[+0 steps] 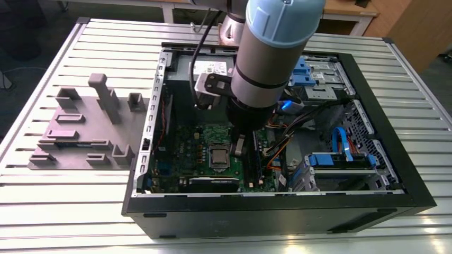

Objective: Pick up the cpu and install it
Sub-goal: 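Install the first cpu locking lever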

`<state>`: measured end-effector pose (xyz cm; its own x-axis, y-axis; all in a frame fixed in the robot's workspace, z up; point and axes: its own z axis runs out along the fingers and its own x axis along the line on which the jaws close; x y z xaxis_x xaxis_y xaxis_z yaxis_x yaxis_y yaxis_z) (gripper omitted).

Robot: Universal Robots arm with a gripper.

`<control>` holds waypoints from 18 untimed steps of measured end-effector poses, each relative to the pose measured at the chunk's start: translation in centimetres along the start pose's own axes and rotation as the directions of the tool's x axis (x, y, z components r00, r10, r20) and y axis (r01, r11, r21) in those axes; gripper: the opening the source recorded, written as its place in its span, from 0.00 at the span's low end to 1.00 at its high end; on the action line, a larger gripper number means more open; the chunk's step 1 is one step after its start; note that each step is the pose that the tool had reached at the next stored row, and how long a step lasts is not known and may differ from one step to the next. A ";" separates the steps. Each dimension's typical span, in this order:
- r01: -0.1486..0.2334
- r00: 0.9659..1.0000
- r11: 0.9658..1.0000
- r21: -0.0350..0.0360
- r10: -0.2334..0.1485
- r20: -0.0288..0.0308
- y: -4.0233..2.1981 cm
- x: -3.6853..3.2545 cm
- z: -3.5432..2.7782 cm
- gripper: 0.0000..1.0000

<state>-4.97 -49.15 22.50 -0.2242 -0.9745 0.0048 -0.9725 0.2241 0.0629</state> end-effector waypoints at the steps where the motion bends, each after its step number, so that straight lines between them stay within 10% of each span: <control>1: 0.003 1.000 1.000 0.000 -0.003 0.000 0.01 0.07 0.02 0.10; 18: 0.103 0.995 0.994 0.020 -0.103 -0.003 0.33 0.40 0.79 0.10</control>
<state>-5.43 -49.47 21.74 -0.1227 -0.9924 0.0014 -0.9915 0.1226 0.0434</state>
